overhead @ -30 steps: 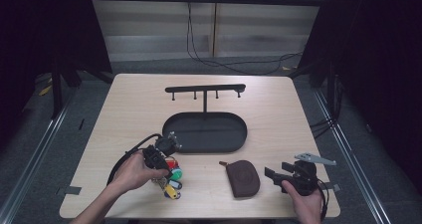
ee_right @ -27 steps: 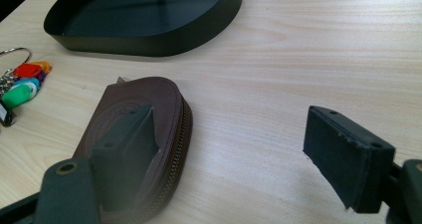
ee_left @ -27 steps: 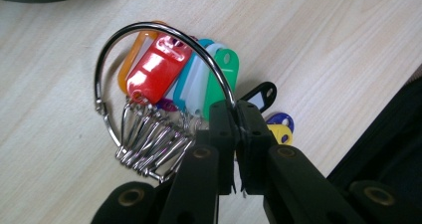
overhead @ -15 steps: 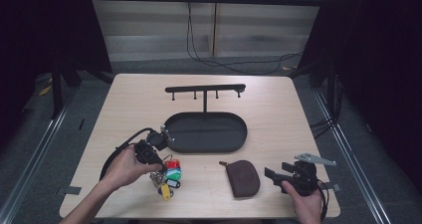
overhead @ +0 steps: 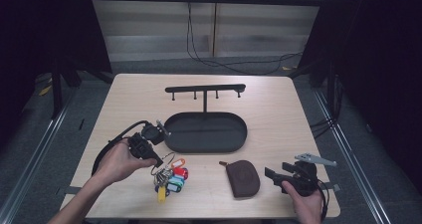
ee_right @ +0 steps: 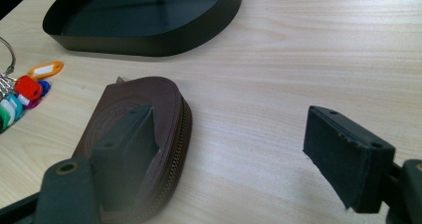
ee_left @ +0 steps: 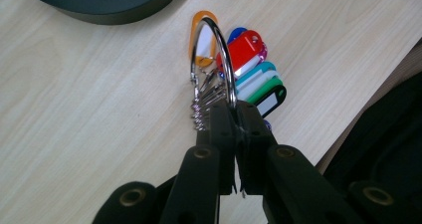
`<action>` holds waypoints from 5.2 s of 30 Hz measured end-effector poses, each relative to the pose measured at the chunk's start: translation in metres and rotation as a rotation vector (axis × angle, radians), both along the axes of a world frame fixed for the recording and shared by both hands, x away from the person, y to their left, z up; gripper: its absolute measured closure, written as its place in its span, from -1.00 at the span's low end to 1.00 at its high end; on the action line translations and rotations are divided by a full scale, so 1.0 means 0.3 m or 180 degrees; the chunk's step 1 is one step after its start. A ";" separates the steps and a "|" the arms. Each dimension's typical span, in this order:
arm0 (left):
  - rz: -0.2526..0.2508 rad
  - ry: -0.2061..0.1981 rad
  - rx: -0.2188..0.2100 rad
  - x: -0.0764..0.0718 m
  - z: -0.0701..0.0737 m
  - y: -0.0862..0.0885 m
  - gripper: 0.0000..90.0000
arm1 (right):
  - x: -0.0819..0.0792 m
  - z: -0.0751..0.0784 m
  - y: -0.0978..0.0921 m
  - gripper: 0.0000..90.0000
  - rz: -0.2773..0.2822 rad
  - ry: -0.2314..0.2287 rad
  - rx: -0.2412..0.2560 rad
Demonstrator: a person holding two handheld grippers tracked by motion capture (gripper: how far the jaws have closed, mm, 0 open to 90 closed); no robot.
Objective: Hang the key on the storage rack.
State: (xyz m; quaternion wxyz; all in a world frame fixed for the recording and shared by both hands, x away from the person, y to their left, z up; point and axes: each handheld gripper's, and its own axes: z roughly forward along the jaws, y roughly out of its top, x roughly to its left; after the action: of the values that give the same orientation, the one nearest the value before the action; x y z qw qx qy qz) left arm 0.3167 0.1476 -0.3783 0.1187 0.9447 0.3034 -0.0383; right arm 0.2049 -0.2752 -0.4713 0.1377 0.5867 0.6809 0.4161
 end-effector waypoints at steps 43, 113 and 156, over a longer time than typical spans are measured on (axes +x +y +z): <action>-0.0033 -0.0109 -0.0043 0.054 0.316 0.029 0.95 | 0.004 -0.001 0.005 -0.54 0.0033 0.0010 -0.0016; 0.0461 0.0107 0.0369 0.470 0.356 -0.125 0.95 | -0.009 0.003 0.013 -0.62 0.0117 -0.0036 -0.0033; 0.0674 0.0058 -0.0296 0.427 0.332 -0.030 0.56 | -0.001 0.000 0.018 -0.62 0.0134 -0.0017 -0.0042</action>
State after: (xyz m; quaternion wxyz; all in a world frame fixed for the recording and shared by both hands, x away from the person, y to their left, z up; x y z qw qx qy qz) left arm 0.4449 0.1386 -0.2787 0.1629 0.9004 0.4005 -0.0482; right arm 0.2046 -0.2697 -0.4712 0.1346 0.5702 0.6955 0.4160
